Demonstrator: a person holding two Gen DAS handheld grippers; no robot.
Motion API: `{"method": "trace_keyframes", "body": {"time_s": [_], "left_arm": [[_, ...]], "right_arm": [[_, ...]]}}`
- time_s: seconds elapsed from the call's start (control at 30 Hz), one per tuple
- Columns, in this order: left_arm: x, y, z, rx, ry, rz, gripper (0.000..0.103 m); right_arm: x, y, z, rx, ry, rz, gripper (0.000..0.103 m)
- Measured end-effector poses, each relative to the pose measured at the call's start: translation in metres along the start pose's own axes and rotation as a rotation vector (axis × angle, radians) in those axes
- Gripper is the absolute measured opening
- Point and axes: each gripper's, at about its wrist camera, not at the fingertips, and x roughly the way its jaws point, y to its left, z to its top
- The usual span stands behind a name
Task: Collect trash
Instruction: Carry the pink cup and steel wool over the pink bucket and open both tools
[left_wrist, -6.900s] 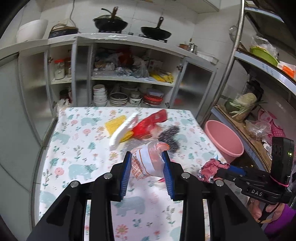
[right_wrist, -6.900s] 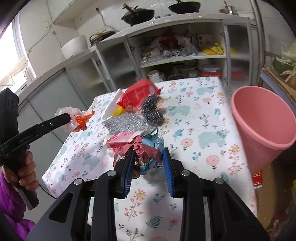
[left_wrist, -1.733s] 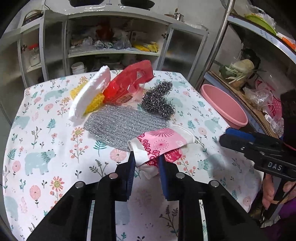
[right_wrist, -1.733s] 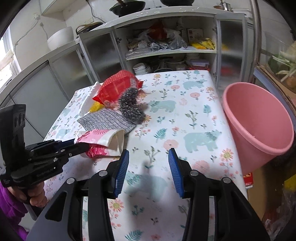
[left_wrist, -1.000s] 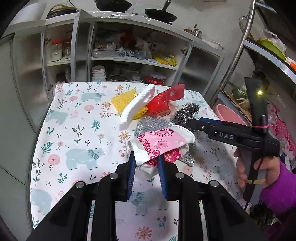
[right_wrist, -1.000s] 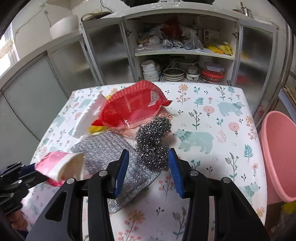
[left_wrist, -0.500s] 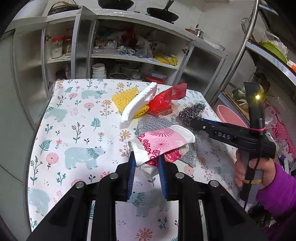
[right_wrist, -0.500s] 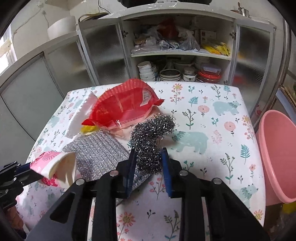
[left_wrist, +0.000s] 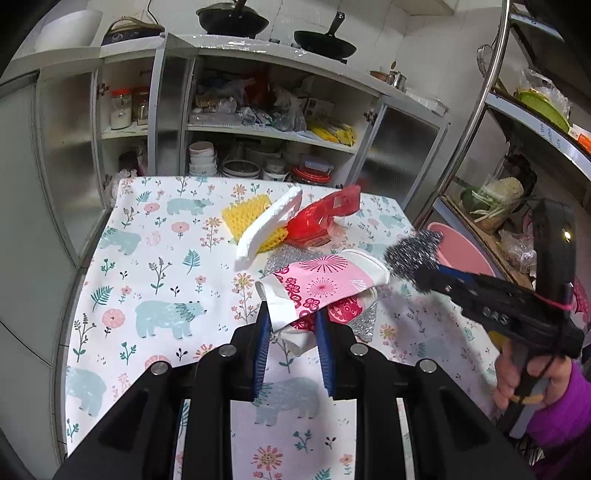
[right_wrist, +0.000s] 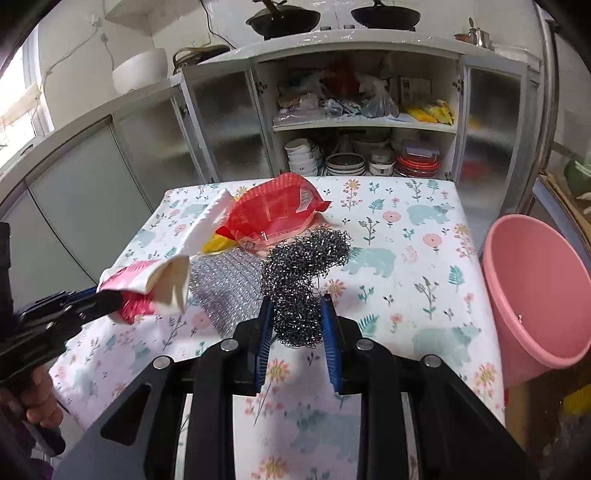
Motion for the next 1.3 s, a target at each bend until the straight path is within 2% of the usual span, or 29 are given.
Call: {"method": "trace_keyframes", "body": {"time_s": [0.23, 0.53, 0.9, 1.3], "left_arm": [[-0.009, -0.018, 0.005, 0.016, -0.027, -0.008, 0.023], [-0.005, -0.066, 0.018, 0.091, -0.046, -0.064, 0.023], [0.025, -0.126, 0.035, 0.165, -0.032, -0.121, 0.023], [0.07, -0.19, 0.053, 0.227, -0.009, -0.174, 0.022]], "right_arm": [[-0.032, -0.008, -0.009, 0.031, -0.043, 0.003, 0.026], [-0.06, -0.036, -0.021, 0.089, -0.083, -0.041, 0.026], [-0.082, -0.083, -0.032, 0.168, -0.127, -0.105, 0.026], [-0.097, -0.152, -0.033, 0.258, -0.179, -0.214, 0.026]]}}
